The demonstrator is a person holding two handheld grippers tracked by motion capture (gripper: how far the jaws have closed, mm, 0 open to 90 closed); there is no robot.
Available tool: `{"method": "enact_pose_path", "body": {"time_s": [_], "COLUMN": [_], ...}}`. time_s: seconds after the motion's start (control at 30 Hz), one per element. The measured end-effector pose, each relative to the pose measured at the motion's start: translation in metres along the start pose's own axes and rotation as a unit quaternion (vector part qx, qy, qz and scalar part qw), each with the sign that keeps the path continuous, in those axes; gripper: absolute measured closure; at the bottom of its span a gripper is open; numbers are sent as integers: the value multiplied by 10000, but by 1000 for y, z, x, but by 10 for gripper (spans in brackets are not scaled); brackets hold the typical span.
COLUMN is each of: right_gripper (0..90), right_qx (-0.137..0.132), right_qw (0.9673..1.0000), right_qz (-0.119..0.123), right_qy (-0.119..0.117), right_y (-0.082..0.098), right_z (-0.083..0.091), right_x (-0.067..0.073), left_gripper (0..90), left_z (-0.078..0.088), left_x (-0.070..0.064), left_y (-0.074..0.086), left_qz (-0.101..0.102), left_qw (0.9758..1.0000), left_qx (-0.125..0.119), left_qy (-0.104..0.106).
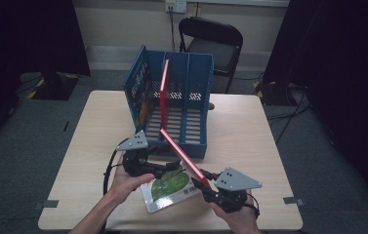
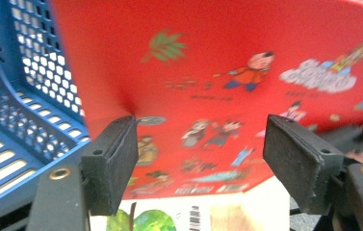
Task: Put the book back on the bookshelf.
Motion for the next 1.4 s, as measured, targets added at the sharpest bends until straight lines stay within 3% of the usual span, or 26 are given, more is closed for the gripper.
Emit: {"method": "enact_pose_path", "body": {"time_s": [0.17, 0.3, 0.37, 0.4, 0.5, 0.67, 0.87, 1.03, 1.1, 1.13, 1.23, 1.4], "right_gripper": [755, 804, 804, 805, 805, 805, 803, 796, 794, 790, 775, 759], "right_qx": [-201, -321, -442, -461, -460, -467, -301, -162, -112, -88, -80, 10], "right_qw": [9995, 9993, 9975, 9972, 9979, 9975, 9971, 9970, 9968, 9966, 9965, 9959], "right_qz": [-10, -155, -518, -529, -357, -100, -54, -108, -103, -107, -99, -140], "right_qy": [241, 128, -172, -273, -272, -526, -699, -756, -784, -810, -832, -898], "right_y": [-7, -15, -20, -21, -27, -28, -24, -17, -17, -17, -19, -23], "right_z": [4, 3, 1, -1, -8, -23, -29, -27, -27, -27, -28, -39], "right_x": [-12, -23, -32, -35, -31, -23, -29, -37, -39, -40, -39, -36], "left_gripper": [275, 275, 279, 279, 278, 268, 246, 249, 259, 259, 258, 263], "left_z": [2, 4, 6, 7, 12, 20, 19, 10, 4, 1, -4, -3], "left_x": [8, 12, 14, 16, 20, 27, 35, 36, 36, 36, 32, 32], "left_y": [5, 7, 7, 8, 9, 11, 19, 24, 25, 26, 27, 27], "left_qz": [68, 126, 161, 181, 243, 280, 362, 299, 364, 390, 216, 256], "left_qw": [9998, 9991, 9990, 9988, 9982, 9972, 9961, 9976, 9982, 9980, 9981, 9980], "left_qx": [57, 31, 2, 2, -47, -62, 53, 164, 164, 185, 341, 352], "left_qy": [-197, -410, -419, -454, -538, -684, -798, -600, -445, -455, -473, -454]}}
Point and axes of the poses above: each handheld gripper's, and its own axes: z roughly backward along the jaws, y roughly out of its underside, x roughly to its left, the point moved 3 cm from there along -z, roughly forward along the jaws, and after that the axes turned 15 degrees about -z, right-handed, at the moved point
